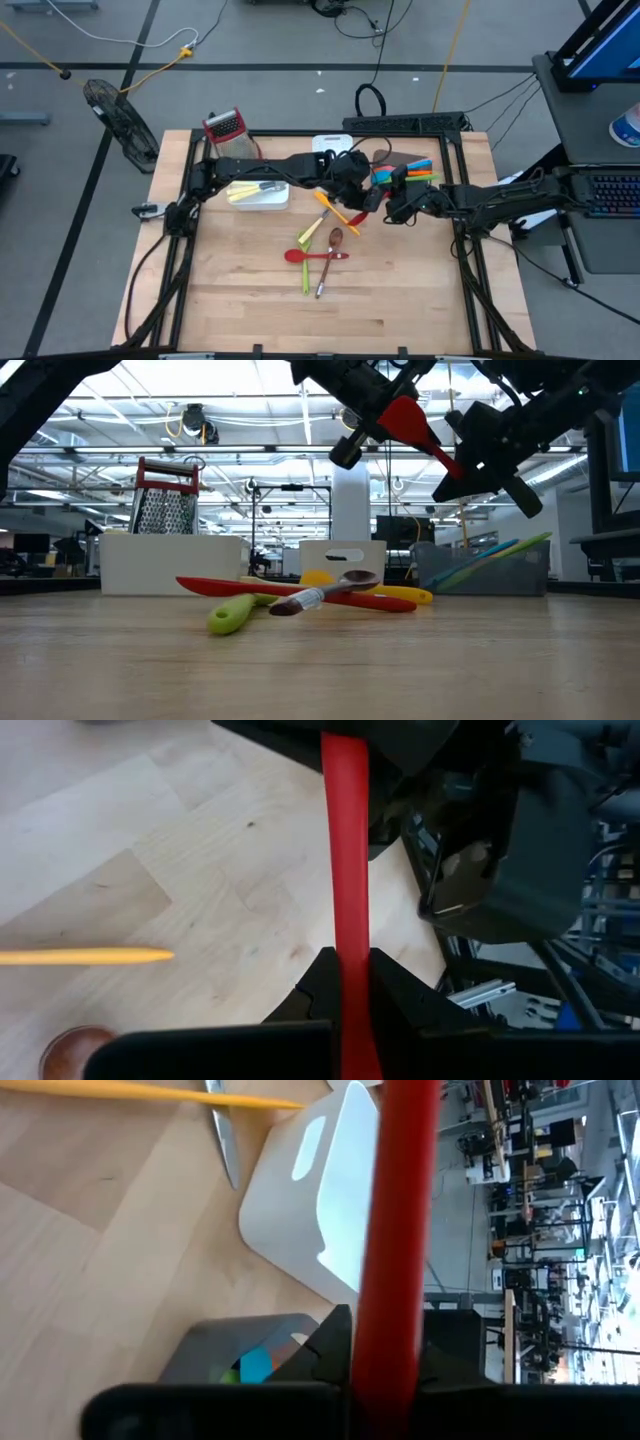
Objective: Pick & Place Kitchen Items
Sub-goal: Put the red spatula into the black bin
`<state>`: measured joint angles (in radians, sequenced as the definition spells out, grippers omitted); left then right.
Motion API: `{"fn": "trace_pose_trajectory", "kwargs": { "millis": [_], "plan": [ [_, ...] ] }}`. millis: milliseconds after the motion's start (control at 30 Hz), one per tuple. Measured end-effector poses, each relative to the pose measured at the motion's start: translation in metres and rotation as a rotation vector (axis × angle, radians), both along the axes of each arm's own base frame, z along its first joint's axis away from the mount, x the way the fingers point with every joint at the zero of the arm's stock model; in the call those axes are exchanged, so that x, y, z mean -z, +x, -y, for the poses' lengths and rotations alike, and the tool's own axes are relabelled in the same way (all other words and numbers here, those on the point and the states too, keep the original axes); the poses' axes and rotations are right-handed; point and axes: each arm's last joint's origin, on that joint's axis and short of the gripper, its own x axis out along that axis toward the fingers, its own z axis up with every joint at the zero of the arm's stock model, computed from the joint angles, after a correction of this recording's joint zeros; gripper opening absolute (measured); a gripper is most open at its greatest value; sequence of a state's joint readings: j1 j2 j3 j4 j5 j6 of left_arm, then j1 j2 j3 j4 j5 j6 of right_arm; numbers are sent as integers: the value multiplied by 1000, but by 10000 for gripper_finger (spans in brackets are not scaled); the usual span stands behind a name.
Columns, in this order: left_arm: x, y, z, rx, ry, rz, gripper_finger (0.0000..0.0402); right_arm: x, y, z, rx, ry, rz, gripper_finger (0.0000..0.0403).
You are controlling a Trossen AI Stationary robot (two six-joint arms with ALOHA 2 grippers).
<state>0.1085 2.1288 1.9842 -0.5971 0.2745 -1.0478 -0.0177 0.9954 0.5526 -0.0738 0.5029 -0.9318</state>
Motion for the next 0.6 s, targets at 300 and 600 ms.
{"fn": "trace_pose_trajectory", "kwargs": {
  "millis": [300, 600],
  "plan": [
    [2, -2, -4, 16, 38, -15, 17, -1, -1, 1, 42, 6, 17, 5],
    [1, -2, -11, 29, 83, 2, 58, 0, -2, 1, 79, 14, 22, 3]
  ]
}}
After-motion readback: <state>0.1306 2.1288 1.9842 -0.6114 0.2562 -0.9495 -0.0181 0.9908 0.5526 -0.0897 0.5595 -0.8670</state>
